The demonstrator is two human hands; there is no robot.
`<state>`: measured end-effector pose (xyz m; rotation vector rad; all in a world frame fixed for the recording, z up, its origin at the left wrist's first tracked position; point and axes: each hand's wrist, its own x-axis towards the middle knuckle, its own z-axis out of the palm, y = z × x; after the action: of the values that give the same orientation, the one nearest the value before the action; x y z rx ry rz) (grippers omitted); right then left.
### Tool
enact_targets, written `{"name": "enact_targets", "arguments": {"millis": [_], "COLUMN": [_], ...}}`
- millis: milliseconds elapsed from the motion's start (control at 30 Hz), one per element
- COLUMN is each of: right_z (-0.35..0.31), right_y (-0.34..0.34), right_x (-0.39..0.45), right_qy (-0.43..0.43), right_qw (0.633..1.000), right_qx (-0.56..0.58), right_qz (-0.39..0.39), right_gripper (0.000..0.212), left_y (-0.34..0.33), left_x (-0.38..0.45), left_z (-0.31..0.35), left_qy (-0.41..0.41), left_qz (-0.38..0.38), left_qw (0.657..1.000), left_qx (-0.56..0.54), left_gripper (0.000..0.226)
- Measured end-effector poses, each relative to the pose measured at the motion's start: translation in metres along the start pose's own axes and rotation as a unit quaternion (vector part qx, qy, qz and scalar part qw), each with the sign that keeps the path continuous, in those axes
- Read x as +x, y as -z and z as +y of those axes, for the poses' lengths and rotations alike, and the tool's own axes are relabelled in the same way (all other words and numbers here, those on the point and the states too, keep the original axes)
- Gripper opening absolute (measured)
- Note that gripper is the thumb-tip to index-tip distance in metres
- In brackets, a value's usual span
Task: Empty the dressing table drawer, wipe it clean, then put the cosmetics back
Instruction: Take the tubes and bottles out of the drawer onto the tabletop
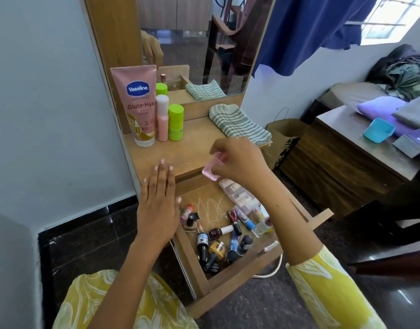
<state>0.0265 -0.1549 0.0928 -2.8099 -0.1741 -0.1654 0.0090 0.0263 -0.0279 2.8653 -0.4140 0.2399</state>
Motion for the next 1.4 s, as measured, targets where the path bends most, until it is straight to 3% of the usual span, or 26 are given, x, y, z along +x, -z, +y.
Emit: {"name": "enact_targets", "arguments": {"millis": [133, 233, 400, 567, 767, 1000, 1200, 1400], "right_z": [-0.015, -0.019, -0.022, -0.019, -0.015, -0.021, -0.017, -0.003], "right_y": [-0.011, -0.024, -0.043, -0.063, -0.081, -0.098, -0.103, -0.082], "right_x": [0.031, 0.049, 0.065, 0.061, 0.070, 0.091, 0.094, 0.059], "right_qy": [-0.016, -0.044, -0.085, -0.089, -0.145, -0.202, -0.165, -0.107], "right_qw": [0.993, 0.986, 0.976, 0.953, 0.918, 0.883, 0.911, 0.951], "right_qx": [0.061, 0.105, 0.119, 0.189, 0.276, 0.329, 0.308, 0.236], "right_qz": [0.099, 0.121, 0.162, 0.219, 0.243, 0.268, 0.220, 0.167], "right_gripper": [0.048, 0.049, 0.027, 0.024, 0.027, 0.016, 0.020, 0.045], "left_y": [0.001, -0.001, -0.004, -0.003, -0.004, -0.001, -0.001, 0.001], "left_x": [-0.001, -0.001, -0.001, -0.001, -0.002, -0.002, -0.001, -0.002], "left_z": [0.001, 0.000, -0.001, -0.001, 0.001, 0.002, 0.002, 0.002], "left_qy": [-0.001, 0.002, 0.005, 0.003, 0.012, 0.015, 0.021, 0.020], "left_qz": [0.002, 0.003, 0.004, 0.008, 0.007, -0.004, -0.015, -0.018], "left_qw": [1.000, 1.000, 1.000, 1.000, 1.000, 1.000, 1.000, 1.000], "left_qx": [-0.013, -0.007, -0.005, -0.018, -0.008, -0.011, 0.004, -0.001], "left_gripper": [0.073, 0.072, 0.071, 0.072, 0.072, 0.073, 0.073, 0.074]}}
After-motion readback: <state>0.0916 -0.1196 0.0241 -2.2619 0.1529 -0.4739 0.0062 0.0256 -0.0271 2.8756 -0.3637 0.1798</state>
